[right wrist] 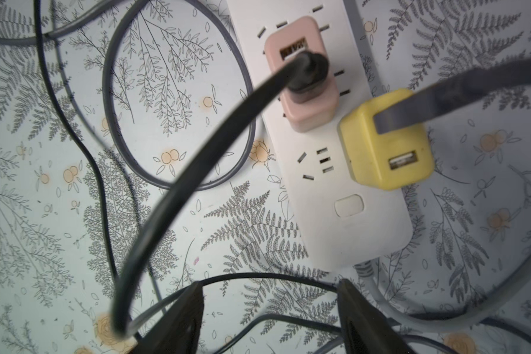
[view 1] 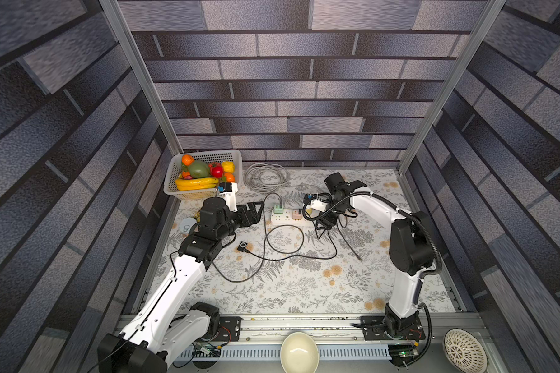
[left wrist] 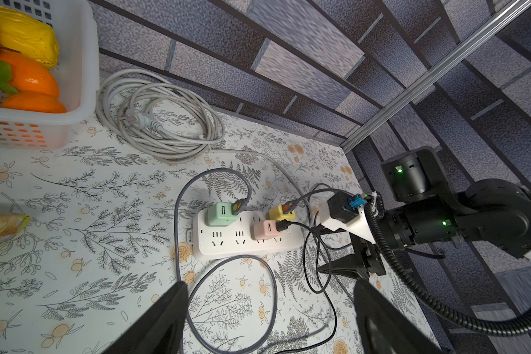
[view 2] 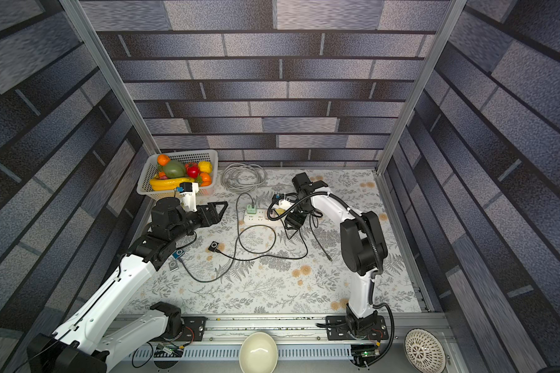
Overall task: Charge mp3
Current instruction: Insert the plug into the socket, then pick up the charging cable from the center of the board.
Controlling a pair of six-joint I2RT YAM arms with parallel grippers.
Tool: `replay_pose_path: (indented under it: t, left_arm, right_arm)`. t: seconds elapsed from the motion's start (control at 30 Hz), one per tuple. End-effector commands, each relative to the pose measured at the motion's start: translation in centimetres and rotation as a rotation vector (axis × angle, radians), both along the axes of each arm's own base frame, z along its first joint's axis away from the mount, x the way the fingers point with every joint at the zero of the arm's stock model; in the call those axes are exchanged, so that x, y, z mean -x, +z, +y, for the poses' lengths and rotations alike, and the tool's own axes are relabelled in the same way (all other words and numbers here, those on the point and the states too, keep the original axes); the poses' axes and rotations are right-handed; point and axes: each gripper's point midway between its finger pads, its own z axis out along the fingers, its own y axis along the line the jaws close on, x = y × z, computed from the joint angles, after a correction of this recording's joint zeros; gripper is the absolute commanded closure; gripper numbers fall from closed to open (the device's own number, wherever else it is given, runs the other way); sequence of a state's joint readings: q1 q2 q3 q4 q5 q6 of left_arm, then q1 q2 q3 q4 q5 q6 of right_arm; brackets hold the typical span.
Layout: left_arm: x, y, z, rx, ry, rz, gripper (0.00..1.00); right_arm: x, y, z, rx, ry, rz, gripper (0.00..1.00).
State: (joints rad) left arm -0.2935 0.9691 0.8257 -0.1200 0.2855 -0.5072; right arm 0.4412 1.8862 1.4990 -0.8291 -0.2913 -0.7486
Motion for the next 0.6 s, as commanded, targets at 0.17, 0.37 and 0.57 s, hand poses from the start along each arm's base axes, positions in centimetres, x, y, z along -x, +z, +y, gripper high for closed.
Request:
replay_pose_path:
  t: [0.17,0.37,0.57]
  left_arm:
    - [0.7,0.7,0.2,0.022,-0.001,-0.047,0.09]
    - [0.3,1.6,0.3,0.039,0.012,-0.108,0.07]
    - [0.3,2.2,-0.6,0.047,-0.013,-0.132,0.07]
  right_arm:
    - [4.2,4.9,0.7,-0.243,-0.258,0.072,0.31]
    - [8.3,8.5,0.1,-0.556,-0.505,0.101,0.27]
    - [10.3,7.9,-3.7,-0.601,-0.891,0.188,0.25]
